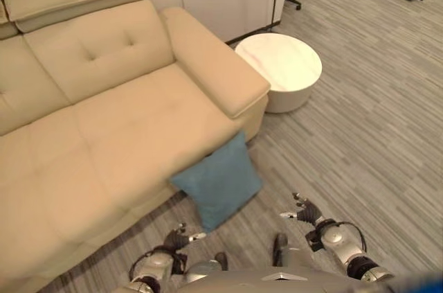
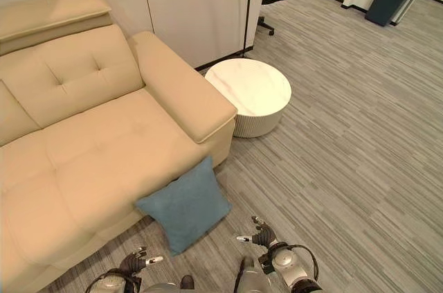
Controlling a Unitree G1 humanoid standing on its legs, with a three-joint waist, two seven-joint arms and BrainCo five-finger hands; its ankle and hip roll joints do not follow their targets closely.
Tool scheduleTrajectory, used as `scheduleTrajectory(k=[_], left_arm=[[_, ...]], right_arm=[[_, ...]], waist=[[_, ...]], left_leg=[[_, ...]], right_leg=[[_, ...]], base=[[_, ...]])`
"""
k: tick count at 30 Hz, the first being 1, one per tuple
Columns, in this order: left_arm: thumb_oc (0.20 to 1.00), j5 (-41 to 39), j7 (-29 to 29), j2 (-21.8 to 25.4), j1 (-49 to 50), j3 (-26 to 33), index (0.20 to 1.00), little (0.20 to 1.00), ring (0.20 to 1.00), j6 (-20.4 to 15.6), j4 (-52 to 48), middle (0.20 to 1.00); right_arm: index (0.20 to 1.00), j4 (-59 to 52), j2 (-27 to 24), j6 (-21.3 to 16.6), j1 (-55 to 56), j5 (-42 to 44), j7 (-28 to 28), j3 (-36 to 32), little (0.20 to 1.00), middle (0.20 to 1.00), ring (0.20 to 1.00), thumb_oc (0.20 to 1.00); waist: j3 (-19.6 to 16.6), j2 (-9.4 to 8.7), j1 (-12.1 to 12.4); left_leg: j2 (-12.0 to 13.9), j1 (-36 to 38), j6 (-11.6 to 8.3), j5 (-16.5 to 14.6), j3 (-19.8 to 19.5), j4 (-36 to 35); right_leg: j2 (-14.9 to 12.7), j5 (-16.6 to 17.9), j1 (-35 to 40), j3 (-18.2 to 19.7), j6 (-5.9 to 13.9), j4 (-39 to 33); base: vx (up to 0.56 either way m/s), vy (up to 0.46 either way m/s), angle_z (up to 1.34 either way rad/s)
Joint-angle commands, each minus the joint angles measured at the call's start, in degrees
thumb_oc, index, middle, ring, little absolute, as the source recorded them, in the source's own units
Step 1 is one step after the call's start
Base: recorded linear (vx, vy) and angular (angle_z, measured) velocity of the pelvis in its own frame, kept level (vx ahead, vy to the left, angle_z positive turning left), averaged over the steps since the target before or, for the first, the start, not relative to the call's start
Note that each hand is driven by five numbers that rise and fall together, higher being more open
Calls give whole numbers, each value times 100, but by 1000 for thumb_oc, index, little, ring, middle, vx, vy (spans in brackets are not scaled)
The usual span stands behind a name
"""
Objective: Pick up all the scattered cushions and arrange them neatly on the sofa.
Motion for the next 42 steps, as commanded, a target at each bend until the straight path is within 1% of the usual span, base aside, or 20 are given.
scheduleTrajectory(k=[1, 5, 7, 8, 11, 13, 14, 17, 19, 22, 25, 27, 28, 31, 32, 34, 36, 39, 40, 42], left_arm=[[1000, 29, 67, -67, -189, -108, 1000, 1000, 1000, -138, 61, 1000], [1000, -34, 63, -80, -177, -125, 1000, 1000, 1000, -133, 24, 1000], [1000, -40, 65, -81, -209, -189, 1000, 1000, 1000, -148, -16, 1000], [1000, -40, 65, -81, -209, -189, 1000, 1000, 1000, -148, -16, 1000], [1000, -147, 68, -91, -197, -219, 1000, 1000, 1000, -147, -111, 1000], [1000, -119, 56, -98, -185, -233, 1000, 1000, 1000, -131, -124, 1000], [1000, -131, 50, -99, -167, -217, 1000, 1000, 1000, -133, -137, 1000], [1000, -122, 52, -76, -135, -197, 1000, 1000, 1000, -119, -112, 1000], [1000, -88, 66, -53, -124, -160, 1000, 1000, 1000, -135, -59, 1000], [1000, -106, 73, -68, -65, -126, 1000, 1000, 1000, -139, -31, 1000], [1000, -122, 61, -63, -27, -119, 1000, 1000, 1000, -146, -15, 1000], [1000, -121, 53, -28, -21, -106, 1000, 1000, 1000, -153, -29, 1000], [1000, -109, 65, 22, -53, -99, 1000, 1000, 1000, -132, -63, 1000], [1000, -95, 85, 108, -111, -102, 1000, 1000, 1000, -127, -104, 1000], [1000, -74, 91, 132, -118, -114, 1000, 1000, 1000, -134, -128, 1000], [1000, -85, 108, 146, -123, -108, 1000, 1000, 1000, -151, -142, 1000], [1000, -91, 124, 161, -120, -100, 1000, 1000, 1000, -177, -144, 1000], [1000, -91, 152, 199, -134, -81, 1000, 1000, 1000, -200, -160, 1000], [1000, -156, 165, 198, -123, -42, 1000, 1000, 1000, -221, -175, 1000], [1000, -160, 203, 212, -135, -39, 1000, 1000, 1000, -230, -226, 1000]], right_arm=[[1000, -139, -196, -95, 13, -76, -64, -104, 1000, 1000, 1000, 1000], [1000, -120, -219, -120, 70, -44, -79, -122, 1000, 1000, 1000, 1000], [1000, -154, -261, -144, 109, 24, -99, -137, 1000, 1000, 1000, 1000], [1000, -154, -261, -144, 109, 24, -99, -137, 1000, 1000, 1000, 1000], [1000, -116, -313, -167, 127, 96, -133, -146, 1000, 1000, 1000, 1000], [1000, -144, -323, -164, 157, 131, -144, -177, 1000, 1000, 1000, 1000], [1000, -134, -314, -176, 164, 142, -152, -189, 1000, 1000, 1000, 1000], [1000, -123, -278, -192, 180, 185, -166, -210, 1000, 1000, 1000, 1000], [1000, -94, -231, -214, 144, 200, -159, -180, 1000, 1000, 1000, 1000], [1000, -44, -191, -190, 97, 179, -143, -141, 1000, 1000, 1000, 1000], [1000, -60, -171, -191, 61, 161, -128, -117, 1000, 1000, 1000, 1000], [1000, -74, -141, -175, 38, 98, -114, -97, 1000, 1000, 1000, 1000], [1000, -144, -107, -140, -30, 67, -99, -78, 1000, 1000, 1000, 1000], [1000, -238, -85, -129, -75, 31, -112, -48, 1000, 1000, 1000, 1000], [1000, -279, -89, -123, -68, 33, -109, -42, 1000, 1000, 1000, 1000], [1000, -347, -111, -122, -53, 29, -118, -51, 1000, 1000, 1000, 1000], [1000, -417, -126, -139, -43, 26, -143, -73, 1000, 1000, 1000, 1000], [1000, -451, -113, -155, -23, 45, -147, -75, 1000, 1000, 1000, 1000], [1000, -480, -109, -148, -31, 15, -141, -56, 1000, 1000, 1000, 1000], [1000, -585, -172, -154, -13, -30, -163, -42, 1000, 1000, 1000, 1000]], waist=[[87, -124, -70], [29, -149, -26], [57, -219, -81], [57, -219, -81], [183, -272, -207], [190, -262, -298], [209, -245, -297], [187, -214, -303], [163, -219, -250], [120, -237, -197], [103, -251, -147], [89, -252, -114], [128, -221, -131], [228, -171, -169], [239, -141, -217], [246, -103, -266], [246, -76, -269], [271, -107, -298], [277, -118, -264], [296, -153, -260]], left_leg=[[-176, -543, -503, -330, -235, 973], [-125, -627, -651, -274, -444, 1006], [81, -794, -778, -208, -300, 1095], [81, -794, -778, -208, -300, 1095], [501, -1092, -805, -97, 575, 1423], [735, -1154, -863, 12, 1165, 1335], [771, -1218, -843, 230, 1376, 1209], [812, -1185, -961, 314, 1462, 963], [978, -1286, -1088, 723, 1585, 549], [872, -1210, -1022, 523, 1414, 565], [773, -1264, -904, 500, 1423, 648], [653, -1185, -781, 333, 1487, 666], [547, -1087, -657, 241, 1460, 620], [424, -958, -526, 163, 1380, 583], [363, -870, -510, 147, 1308, 513], [291, -738, -510, 151, 1231, 404], [284, -661, -529, 144, 1205, 331], [224, -682, -525, 77, 1068, 443], [236, -698, -533, 57, 1087, 488], [223, -757, -575, 95, 1028, 511]], right_leg=[[65, 219, 819, -633, -13, 81], [158, 111, 971, -824, -76, -62], [168, 23, 1107, -1169, -147, -208], [168, 23, 1107, -1169, -147, -208], [190, -52, 1342, -1644, -270, -434], [199, -94, 1462, -1844, -226, -558], [212, -18, 1472, -2001, -271, -628], [251, -83, 1590, -2105, -219, -724], [232, -49, 1666, -2305, -154, -888], [169, -20, 1726, -2256, -97, -922], [28, 90, 1644, -2226, -53, -796], [-145, 47, 1562, -2130, 28, -431], [-375, 154, 1261, -2015, 65, 226], [-475, 253, 965, -1749, 100, 926], [-384, 212, 878, -1549, 76, 957], [-293, 174, 818, -1436, 15, 768], [-318, 184, 789, -1504, -6, 528], [-241, 238, 712, -1383, -1, 240], [-320, 279, 727, -1503, 25, 231], [-230, 245, 815, -1455, 17, 61]], base=[[116, -108, 105], [90, -115, 85], [46, -215, 54], [4, -223, 148], [-51, -123, 108], [-22, -32, 91], [-7, -10, 117], [74, 24, 62], [101, 155, 24], [155, 185, 19], [67, 203, -10], [135, 313, -19], [121, 349, -27], [98, 238, -16], [117, 140, 5], [135, 92, 14], [99, 21, 18], [60, -13, 20], [50, -24, 32], [32, -62, 31]])
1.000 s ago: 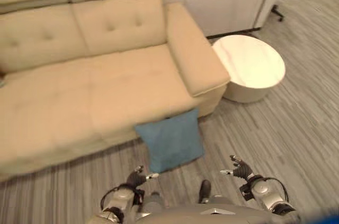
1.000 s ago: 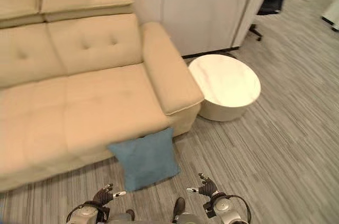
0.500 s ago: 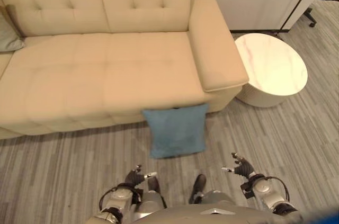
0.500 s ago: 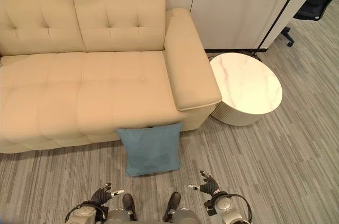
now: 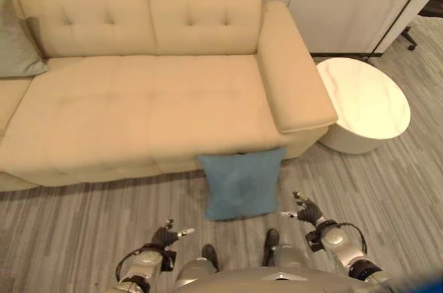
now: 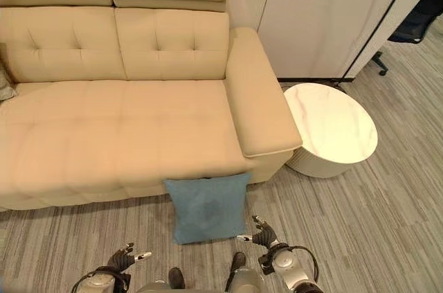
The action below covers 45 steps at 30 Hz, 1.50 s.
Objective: Pick up all the scattered cushions and arrange them neatly on the sofa.
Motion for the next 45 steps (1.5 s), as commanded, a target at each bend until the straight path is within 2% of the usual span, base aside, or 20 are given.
scheduleTrajectory(k=[1, 8, 10, 12, 13, 23, 30, 33, 41, 45], left_arm=[[1000, -3, 63, -20, -267, -22, 1000, 1000, 1000, -214, -35, 1000], [1000, -431, 281, 75, -537, 18, 1000, 1000, 1000, -370, -470, 1000], [1000, -844, 499, 174, -853, 71, 1000, 1000, 1000, -526, -836, 1000], [1000, -1236, 576, 233, -1002, 185, 1000, 1000, 1000, -603, -1087, 1000], [1000, -1312, 607, 283, -1102, 191, 1000, 1000, 1000, -627, -1117, 1000], [1000, -1980, 942, 813, -2442, 114, 1000, 1000, 1000, -805, -1695, 1000], [1000, -2141, 1165, 1167, -3415, -124, 1000, 1000, 1000, -808, -2050, 1000], [1000, -2262, 1350, 1333, -4220, -310, 1000, 1000, 1000, -786, -1926, 1000], [1000, -2599, 1475, 1636, -5411, -687, 1000, 1000, 1000, -804, -1780, 1000], [1000, -2830, 1555, 1589, -5894, -904, 1000, 1000, 1000, -761, -1656, 1000]], right_arm=[[1000, -245, -123, -159, -158, -47, -76, 7, 1000, 1000, 1000, 1000], [1000, -481, -277, -234, -312, 71, -258, -57, 1000, 1000, 1000, 1000], [1000, -728, -371, -288, -586, 172, -423, -76, 1000, 1000, 1000, 1000], [1000, -915, -452, -291, -796, 244, -506, -102, 1000, 1000, 1000, 1000], [1000, -995, -502, -299, -881, 258, -545, -109, 1000, 1000, 1000, 1000], [1000, -1490, -1154, -324, -2456, 606, -1057, -310, 1000, 1000, 1000, 1000], [1000, -1421, -1638, -322, -3533, 866, -1500, -518, 1000, 1000, 1000, 1000], [1000, -965, -1860, -279, -4205, 1064, -1653, -440, 1000, 1000, 1000, 1000], [1000, -276, -2287, -237, -5270, 1508, -1637, -48, 1000, 1000, 1000, 1000], [1000, 66, -2258, -241, -5648, 1955, -1572, 70, 1000, 1000, 1000, 1000]], waist=[[204, 69, -29], [617, 98, 35], [957, 121, 58], [1080, 160, 61], [1142, 183, 45], [1392, 255, -78], [1577, 322, -199], [1675, 347, -246], [1789, 403, -303], [1830, 452, -309]], left_leg=[[135, -436, -478, 25, -493, 376], [252, -1013, -575, 110, -666, 687], [314, -1631, -606, 199, -786, 987], [337, -1988, -609, 255, -833, 1117], [376, -2121, -664, 136, -864, 1220], [653, -4177, -720, 232, -978, 2007], [807, -5800, -674, 128, -1060, 2777], [809, -6582, -582, 54, -1125, 3128], [741, -7482, -453, -74, -1111, 3555], [713, -7749, -407, -135, -1065, 3779]], right_leg=[[89, -124, 349, 79, 365, 104], [91, -196, 44, -92, 266, 191], [34, -196, -524, -172, 209, 494], [6, -192, -876, -209, 186, 636], [-6, -323, -1050, -170, 232, 806], [-199, -430, -3117, -54, 157, 1771], [-342, -522, -4727, 230, 91, 2579], [-352, -560, -5528, 345, 59, 2959], [-364, -640, -6519, 609, 24, 3387], [-389, -672, -6869, 718, 23, 3623]], base=[[8, -83, 12], [-114, -79, 14], [-268, -94, 3], [-156, -69, 9], [-76, -28, 22], [-80, -7, 6], [-41, 19, 4], [17, 2, -10], [25, 32, -4], [36, 35, -4]])
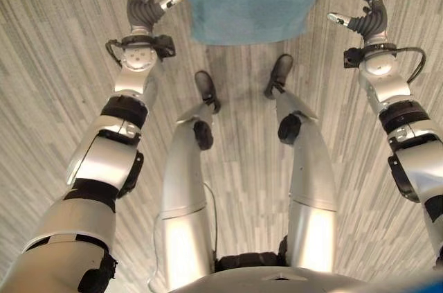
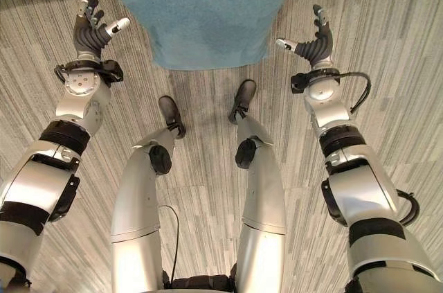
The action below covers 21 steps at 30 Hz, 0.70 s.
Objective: Pick up all the scattered cushions and arrange them neatly on the sofa.
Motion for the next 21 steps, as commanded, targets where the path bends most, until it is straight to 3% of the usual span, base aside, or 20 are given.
scheduleTrajectory(k=[1, 8, 15, 21], left_arm=[[1000, -264, 174, -74, 157, -48, 1000, 1000, 1000, -161, 38, 1000], [1000, -311, 306, -524, -737, -695, 1000, 1000, 1000, -118, -85, 1000], [1000, -312, 406, -751, -845, -829, 1000, 1000, 1000, -191, -456, 1000], [1000, -363, 512, -963, -963, -903, 1000, 1000, 1000, -203, -334, 1000]], right_arm=[[1000, 87, -248, -132, 242, 631, -22, 130, 1000, 1000, 1000, 1000], [1000, 396, -149, -48, -716, 855, 30, 712, 1000, 1000, 1000, 1000], [1000, 701, -128, 25, -1280, 795, 53, 1073, 1000, 1000, 1000, 1000], [1000, 215, 320, -98, -1678, 918, 1, 1334, 1000, 1000, 1000, 1000]], waist=[[-499, 318, -17], [-500, 441, 68], [-427, 568, 211], [-400, 635, 289]], left_leg=[[-77, 50, -508, 474, -532, -822], [-135, -384, -439, 494, -558, -620], [-184, -520, -391, 480, -538, -454], [-206, -644, -378, 490, -546, -295]], right_leg=[[-113, -621, 108, 420, 838, 715], [-112, -639, -377, 554, 828, 952], [-137, -676, -550, 624, 832, 1162], [-127, -731, -734, 703, 776, 1363]], base=[[46, 38, 0], [13, -7, -1], [16, -7, 3], [20, -1, 2]])
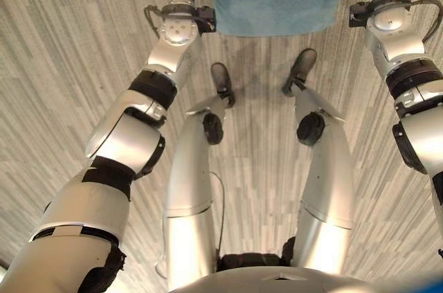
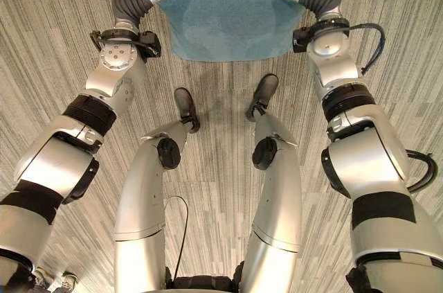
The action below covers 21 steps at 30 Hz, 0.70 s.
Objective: Pick up all the scattered cushions and arrange them neatly on the sofa.
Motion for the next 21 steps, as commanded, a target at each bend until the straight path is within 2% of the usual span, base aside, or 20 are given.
scheduleTrajectory(k=[1, 3, 4, 5, 6, 7, 8, 9, 14, 21], left_arm=[[1000, -27, 42, -322, 118, 213, 1000, 1000, 1000, -346, -238, 1000], [1000, -32, 112, -331, 125, 240, 1000, 1000, 1000, -372, -390, 1000], [1000, 22, 120, -298, 152, 243, 1000, 1000, 1000, -378, -518, 1000], [1000, 25, 122, -290, 163, 245, 1000, 1000, 1000, -375, -527, 1000], [937, 37, 122, -271, 186, 246, 937, 937, 937, -388, -607, 937], [542, 14, 139, -255, 192, 266, 542, 542, 542, -423, -707, 542], [200, -33, 160, -208, 290, 321, 200, 200, 200, -464, -941, 200], [200, -80, 216, -158, 413, 438, 200, 200, 200, -526, -1182, 200], [200, -128, 279, 48, 688, 632, 200, 200, 200, -637, -1678, 200], [200, -17, 173, 91, 1659, 1094, 200, 200, 200, -820, -2798, 200]], right_arm=[[1000, -620, 342, -405, -201, 63, 6, 457, 1000, 1000, 1000, 1000], [1000, -1075, 543, -483, -180, 75, -54, 444, 1000, 1000, 1000, 1000], [884, -1393, 668, -506, -180, -4, -59, 439, 884, 884, 884, 884], [542, -1411, 673, -496, -169, -11, -66, 435, 542, 542, 542, 542], [313, -1598, 769, -539, -132, 35, -41, 409, 313, 313, 313, 313], [200, -1790, 844, -578, -112, 53, -28, 385, 200, 200, 200, 200], [200, -2139, 928, -566, -31, -24, -36, 344, 200, 200, 200, 200], [200, -2574, 977, -607, 86, -113, -16, 296, 200, 200, 200, 200], [200, -3213, 1006, -643, 501, -246, 31, 91, 200, 200, 200, 200], [200, -4079, 599, -728, 1600, -561, 261, -245, 200, 200, 200, 200]], waist=[[-378, 542, -79], [-395, 533, -91], [-399, 534, -110], [-403, 531, -114], [-413, 534, -120], [-413, 534, -130], [-429, 536, -147], [-447, 527, -158], [-518, 510, -190], [-796, 514, -261]], left_leg=[[-175, -193, -379, 610, -685, -736], [-167, -210, -384, 596, -691, -705], [-167, -244, -384, 599, -712, -693], [-165, -246, -384, 599, -714, -691], [-166, -251, -384, 610, -724, -707], [-164, -267, -392, 624, -738, -699], [-148, -272, -400, 641, -753, -731], [-131, -259, -401, 654, -764, -777], [-98, -212, -410, 695, -778, -917], [-59, 418, -508, 962, -840, -1886]], right_leg=[[26, -550, 14, 384, 884, 674], [52, -557, -6, 381, 876, 681], [90, -561, -12, 367, 868, 683], [92, -561, -12, 365, 867, 682], [112, -551, -18, 355, 862, 670], [127, -536, -26, 355, 864, 664], [144, -533, -29, 338, 866, 644], [163, -543, -23, 308, 864, 642], [232, -501, 31, 259, 870, 534], [353, -436, 704, -16, 916, -126]], base=[[31, 0, -3], [31, -14, -5], [24, -21, -5], [16, -18, -4], [12, -21, -6], [19, -27, -3], [21, -31, -2], [0, 0, 0], [9, -9, -3], [-33, -39, -3]])
